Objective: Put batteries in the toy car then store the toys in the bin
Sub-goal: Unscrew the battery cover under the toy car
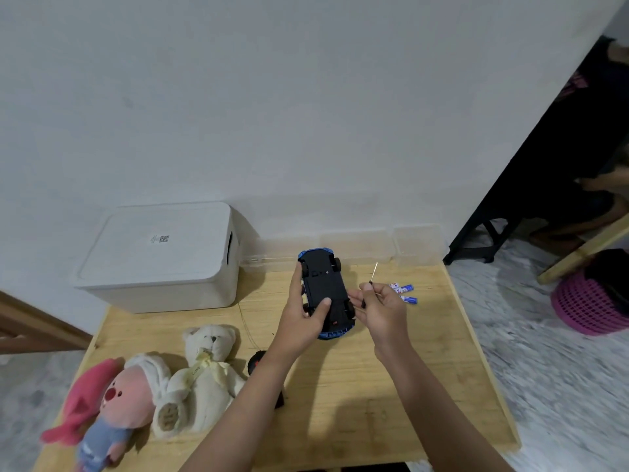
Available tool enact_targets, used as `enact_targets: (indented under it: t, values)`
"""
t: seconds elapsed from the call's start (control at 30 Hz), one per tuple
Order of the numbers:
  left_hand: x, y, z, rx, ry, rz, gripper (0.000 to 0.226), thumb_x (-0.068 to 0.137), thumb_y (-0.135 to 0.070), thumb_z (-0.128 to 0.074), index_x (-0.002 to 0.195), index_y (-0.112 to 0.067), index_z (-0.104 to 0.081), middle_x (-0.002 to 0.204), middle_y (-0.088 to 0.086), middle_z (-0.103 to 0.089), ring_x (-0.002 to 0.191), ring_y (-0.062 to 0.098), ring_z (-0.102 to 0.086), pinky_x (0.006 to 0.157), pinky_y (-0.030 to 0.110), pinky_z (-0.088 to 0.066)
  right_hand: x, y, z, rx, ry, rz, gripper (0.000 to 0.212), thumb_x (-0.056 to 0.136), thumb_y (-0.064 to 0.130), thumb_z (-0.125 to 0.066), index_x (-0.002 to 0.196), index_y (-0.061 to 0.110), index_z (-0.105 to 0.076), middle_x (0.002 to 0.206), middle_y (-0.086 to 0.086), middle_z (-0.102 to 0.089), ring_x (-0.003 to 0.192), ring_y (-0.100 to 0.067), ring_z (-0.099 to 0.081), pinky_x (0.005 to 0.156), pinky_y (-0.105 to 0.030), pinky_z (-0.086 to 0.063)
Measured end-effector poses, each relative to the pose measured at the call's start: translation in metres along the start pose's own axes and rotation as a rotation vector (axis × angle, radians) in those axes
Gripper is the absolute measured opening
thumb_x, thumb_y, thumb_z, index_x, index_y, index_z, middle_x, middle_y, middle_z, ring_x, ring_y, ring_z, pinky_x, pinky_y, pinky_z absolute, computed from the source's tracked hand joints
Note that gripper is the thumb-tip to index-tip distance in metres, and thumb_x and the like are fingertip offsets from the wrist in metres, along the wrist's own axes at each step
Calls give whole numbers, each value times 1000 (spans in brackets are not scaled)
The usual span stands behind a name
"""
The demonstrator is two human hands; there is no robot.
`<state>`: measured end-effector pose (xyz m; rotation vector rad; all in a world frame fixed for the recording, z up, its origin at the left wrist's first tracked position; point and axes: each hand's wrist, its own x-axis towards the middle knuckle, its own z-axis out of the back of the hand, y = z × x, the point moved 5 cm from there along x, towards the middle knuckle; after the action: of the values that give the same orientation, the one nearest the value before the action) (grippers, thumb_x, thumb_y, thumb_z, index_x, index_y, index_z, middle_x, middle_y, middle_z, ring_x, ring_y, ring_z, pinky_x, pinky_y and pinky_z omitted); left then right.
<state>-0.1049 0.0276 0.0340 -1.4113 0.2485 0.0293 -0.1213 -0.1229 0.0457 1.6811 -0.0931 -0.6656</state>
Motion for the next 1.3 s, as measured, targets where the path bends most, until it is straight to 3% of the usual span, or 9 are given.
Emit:
enact_targets:
  t: [0.13,0.33,0.5,0.6,0.8,0.9,1.07,1.2,1.3]
  values:
    - [3,-6,6,49,-21,-34,79,90,-13,-61,147,-42,-15,130,-4,-50,107,17,-62,76,20,-56,0,0,-2,-4,10,-7,13,97,12,-48,86,12,-55,87,-10,-69,85,-23,-68,73,-30,-56]
    - [6,-8,9,122,-12,39,68,91,-14,-58,149,-27,-23,143,-2,-41,106,10,-54,76,14,-49,0,3,-9,-60,44,27,13,97,14,-50,86,13,-56,90,-13,-70,86,-24,-69,80,-37,-57]
    - [11,-14,11,167,11,28,58,91,-11,-57,142,-23,-34,132,0,-48,110,14,-53,72,8,-47,1,9,-12,-141,70,106,12,96,15,-51,87,12,-57,89,-13,-71,88,-25,-70,86,-46,-55]
    - [14,-19,13,182,14,-12,53,89,-10,-59,136,-25,-40,124,0,-51,107,18,-57,76,14,-49,2,15,-14,-168,71,147,12,95,16,-51,85,14,-56,88,-14,-71,87,-26,-70,85,-50,-55]
    - [21,-37,21,39,-29,-43,48,85,-3,-65,124,-23,-46,107,-5,-51,78,-15,-57,69,19,-56,2,39,-19,-305,84,282,19,94,16,-54,75,21,-58,84,-8,-71,85,-26,-69,79,-51,-55]
    - [25,-46,26,-25,-56,-63,47,82,-4,-70,119,-24,-49,107,-4,-53,77,-3,-62,68,27,-59,5,54,-24,-393,109,401,22,92,12,-56,75,24,-62,77,-4,-69,80,-24,-68,77,-44,-56]
    - [28,-59,27,-83,-76,-71,46,81,-3,-71,113,-28,-50,110,0,-54,80,12,-63,70,37,-60,5,81,-30,-360,40,590,15,89,6,-58,101,13,-65,62,2,-55,57,-6,-51,58,-10,-43]
    - [30,-66,28,-96,-111,-54,47,81,-2,-71,111,-31,-49,114,3,-55,80,22,-63,69,34,-58,7,93,-37,-138,65,585,14,87,2,-61,85,16,-66,66,2,-58,58,-8,-54,55,-26,-53]
    - [29,-72,26,-114,-130,-48,48,80,-1,-71,112,-28,-49,116,5,-56,79,22,-64,70,36,-58,5,96,-41,-3,151,554,16,88,-1,-60,86,14,-66,75,-2,-63,64,-7,-60,58,-22,-55]
